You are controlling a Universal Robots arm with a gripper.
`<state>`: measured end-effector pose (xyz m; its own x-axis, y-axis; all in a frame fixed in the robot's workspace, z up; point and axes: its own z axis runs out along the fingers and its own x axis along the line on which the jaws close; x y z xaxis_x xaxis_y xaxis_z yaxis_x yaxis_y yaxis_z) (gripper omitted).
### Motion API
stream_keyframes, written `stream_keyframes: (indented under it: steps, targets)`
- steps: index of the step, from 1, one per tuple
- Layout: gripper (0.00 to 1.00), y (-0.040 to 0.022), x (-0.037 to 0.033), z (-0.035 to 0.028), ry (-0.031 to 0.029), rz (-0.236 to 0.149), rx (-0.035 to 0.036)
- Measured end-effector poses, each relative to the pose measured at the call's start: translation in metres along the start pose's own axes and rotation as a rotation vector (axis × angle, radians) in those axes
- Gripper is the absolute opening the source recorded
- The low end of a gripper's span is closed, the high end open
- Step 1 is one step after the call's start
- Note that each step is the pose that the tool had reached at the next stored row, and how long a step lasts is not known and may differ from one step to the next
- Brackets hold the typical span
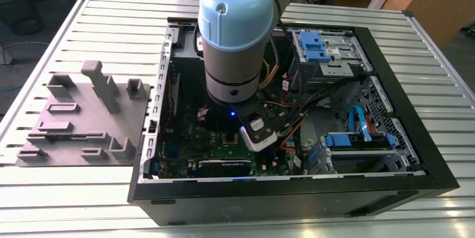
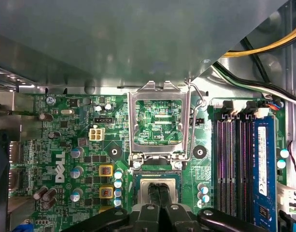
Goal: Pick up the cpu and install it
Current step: 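Place the cpu into insertion slot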
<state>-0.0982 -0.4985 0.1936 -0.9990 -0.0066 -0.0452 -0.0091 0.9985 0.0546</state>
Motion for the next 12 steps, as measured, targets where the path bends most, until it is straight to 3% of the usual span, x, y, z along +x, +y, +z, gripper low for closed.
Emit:
stream_keyframes:
  steps: [12]
  targets:
    - [0.11, 0.0004, -0.0002, -0.0015, -0.001, 0.0, -0.0021]
